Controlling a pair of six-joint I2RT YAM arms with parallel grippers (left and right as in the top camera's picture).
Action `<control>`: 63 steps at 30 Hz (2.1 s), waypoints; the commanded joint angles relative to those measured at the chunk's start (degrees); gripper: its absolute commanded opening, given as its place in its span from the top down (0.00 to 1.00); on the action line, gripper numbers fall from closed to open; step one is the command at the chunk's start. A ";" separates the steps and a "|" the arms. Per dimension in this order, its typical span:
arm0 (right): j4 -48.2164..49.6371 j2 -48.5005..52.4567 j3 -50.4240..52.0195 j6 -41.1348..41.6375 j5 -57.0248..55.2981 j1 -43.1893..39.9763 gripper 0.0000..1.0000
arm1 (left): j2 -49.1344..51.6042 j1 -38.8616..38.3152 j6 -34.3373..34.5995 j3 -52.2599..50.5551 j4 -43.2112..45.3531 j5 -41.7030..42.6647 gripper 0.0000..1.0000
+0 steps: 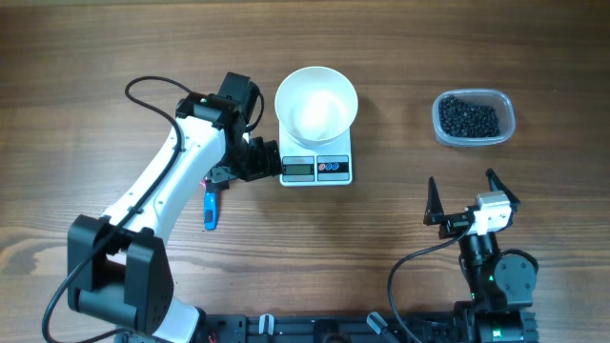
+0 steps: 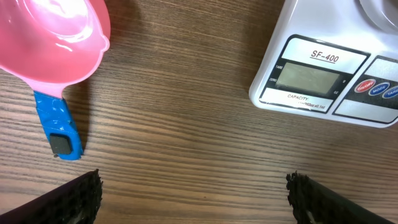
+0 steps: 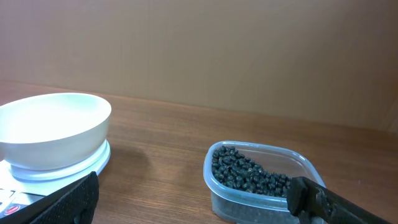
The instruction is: Scoop item into bowl and weigh 150g on scale
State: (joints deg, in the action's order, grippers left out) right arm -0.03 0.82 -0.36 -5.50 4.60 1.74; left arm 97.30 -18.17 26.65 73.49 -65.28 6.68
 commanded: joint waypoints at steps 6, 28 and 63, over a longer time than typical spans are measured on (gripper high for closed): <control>0.09 -0.61 0.07 -0.48 -0.76 0.33 0.00 | 4.74 -0.09 -0.90 -0.44 0.66 -0.76 0.00; 0.09 -0.61 0.07 -0.48 -0.76 0.33 0.00 | 4.90 10.14 -4.17 -0.44 2.23 -0.72 0.00; 0.11 -0.61 0.07 -0.48 -0.76 0.33 0.00 | -11.26 14.71 -0.63 -17.25 6.21 -0.15 0.00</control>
State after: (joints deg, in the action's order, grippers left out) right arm -0.01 0.78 -0.36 -5.50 4.60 1.74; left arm 86.46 -3.95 24.77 56.93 -61.17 7.38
